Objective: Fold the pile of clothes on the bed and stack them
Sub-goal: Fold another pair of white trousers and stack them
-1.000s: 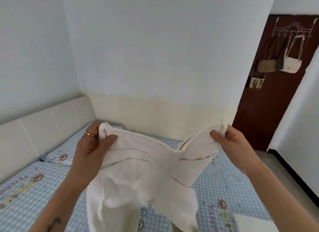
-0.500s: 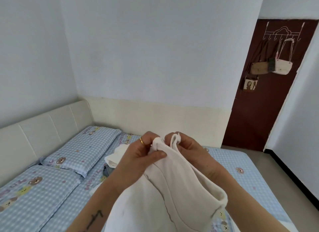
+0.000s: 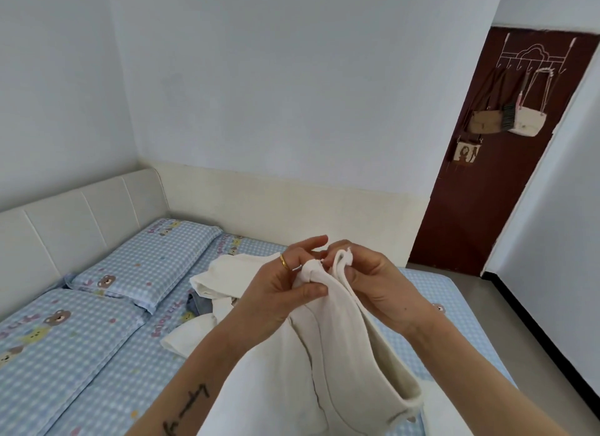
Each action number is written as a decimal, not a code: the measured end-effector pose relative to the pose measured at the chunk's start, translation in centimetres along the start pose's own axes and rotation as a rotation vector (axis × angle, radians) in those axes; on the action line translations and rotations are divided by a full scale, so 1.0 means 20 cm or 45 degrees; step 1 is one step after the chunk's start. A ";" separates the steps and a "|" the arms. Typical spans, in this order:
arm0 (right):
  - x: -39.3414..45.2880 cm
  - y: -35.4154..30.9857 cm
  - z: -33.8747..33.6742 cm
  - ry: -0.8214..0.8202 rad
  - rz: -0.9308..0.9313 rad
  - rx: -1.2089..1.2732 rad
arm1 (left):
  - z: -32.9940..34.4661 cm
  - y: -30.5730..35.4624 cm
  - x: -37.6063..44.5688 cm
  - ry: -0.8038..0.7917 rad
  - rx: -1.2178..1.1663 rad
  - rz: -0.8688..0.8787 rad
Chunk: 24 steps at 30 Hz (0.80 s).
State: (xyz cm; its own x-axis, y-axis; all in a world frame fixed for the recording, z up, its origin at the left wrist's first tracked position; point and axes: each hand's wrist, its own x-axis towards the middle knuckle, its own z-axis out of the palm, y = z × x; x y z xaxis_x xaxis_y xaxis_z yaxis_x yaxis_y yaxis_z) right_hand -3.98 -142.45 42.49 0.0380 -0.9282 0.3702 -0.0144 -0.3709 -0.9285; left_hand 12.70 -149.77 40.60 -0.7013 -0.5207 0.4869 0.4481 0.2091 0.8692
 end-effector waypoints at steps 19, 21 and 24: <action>-0.13 -0.24 -0.03 0.031 0.369 -1.508 | 0.03 -0.34 -0.13 0.217 0.068 -0.180; -0.08 -0.32 -0.06 0.025 0.332 -1.507 | -0.03 -0.38 -0.16 0.274 0.188 -0.234; -0.05 -0.35 -0.05 -0.067 0.291 -1.493 | -0.07 -0.40 -0.19 0.238 0.050 -0.296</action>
State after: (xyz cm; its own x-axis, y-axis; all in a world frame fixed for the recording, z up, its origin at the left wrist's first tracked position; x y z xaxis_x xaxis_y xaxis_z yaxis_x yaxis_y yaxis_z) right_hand -5.01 -138.92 48.69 -0.0439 -0.9840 0.1728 -0.9280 -0.0239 -0.3717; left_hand 12.54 -150.74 31.74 -0.6666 -0.7010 0.2534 0.2632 0.0967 0.9599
